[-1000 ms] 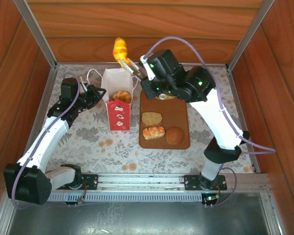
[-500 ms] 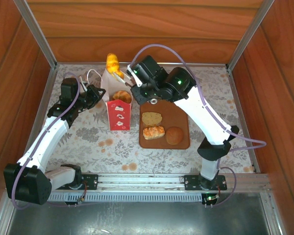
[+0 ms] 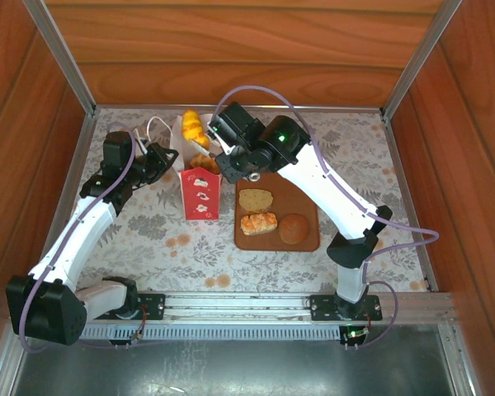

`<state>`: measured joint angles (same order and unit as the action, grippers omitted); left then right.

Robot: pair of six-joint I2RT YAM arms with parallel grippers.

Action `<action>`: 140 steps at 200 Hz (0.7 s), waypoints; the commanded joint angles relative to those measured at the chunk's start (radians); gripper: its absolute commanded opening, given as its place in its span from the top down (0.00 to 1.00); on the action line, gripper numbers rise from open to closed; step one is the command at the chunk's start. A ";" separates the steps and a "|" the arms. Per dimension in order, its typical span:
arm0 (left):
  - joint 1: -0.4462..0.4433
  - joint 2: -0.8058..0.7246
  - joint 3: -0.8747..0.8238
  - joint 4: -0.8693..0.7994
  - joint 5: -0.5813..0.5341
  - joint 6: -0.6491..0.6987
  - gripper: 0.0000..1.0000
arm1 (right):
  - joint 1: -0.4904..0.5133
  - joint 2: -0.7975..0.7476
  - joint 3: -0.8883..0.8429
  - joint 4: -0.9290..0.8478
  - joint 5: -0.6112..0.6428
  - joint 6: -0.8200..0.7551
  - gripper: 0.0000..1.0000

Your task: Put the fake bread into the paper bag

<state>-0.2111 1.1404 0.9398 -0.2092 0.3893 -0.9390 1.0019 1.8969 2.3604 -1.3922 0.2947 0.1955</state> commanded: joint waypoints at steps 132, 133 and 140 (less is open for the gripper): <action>-0.006 -0.023 0.019 0.011 -0.007 0.010 0.88 | 0.007 -0.033 0.008 0.017 0.044 0.012 0.51; -0.006 -0.023 0.019 0.011 -0.007 0.010 0.88 | 0.007 -0.034 0.008 0.017 0.043 0.012 0.51; -0.005 -0.023 0.017 0.012 -0.007 0.009 0.88 | 0.007 -0.039 0.007 0.022 0.039 0.010 0.51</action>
<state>-0.2111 1.1374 0.9398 -0.2100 0.3878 -0.9390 1.0019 1.8965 2.3604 -1.3937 0.3176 0.1967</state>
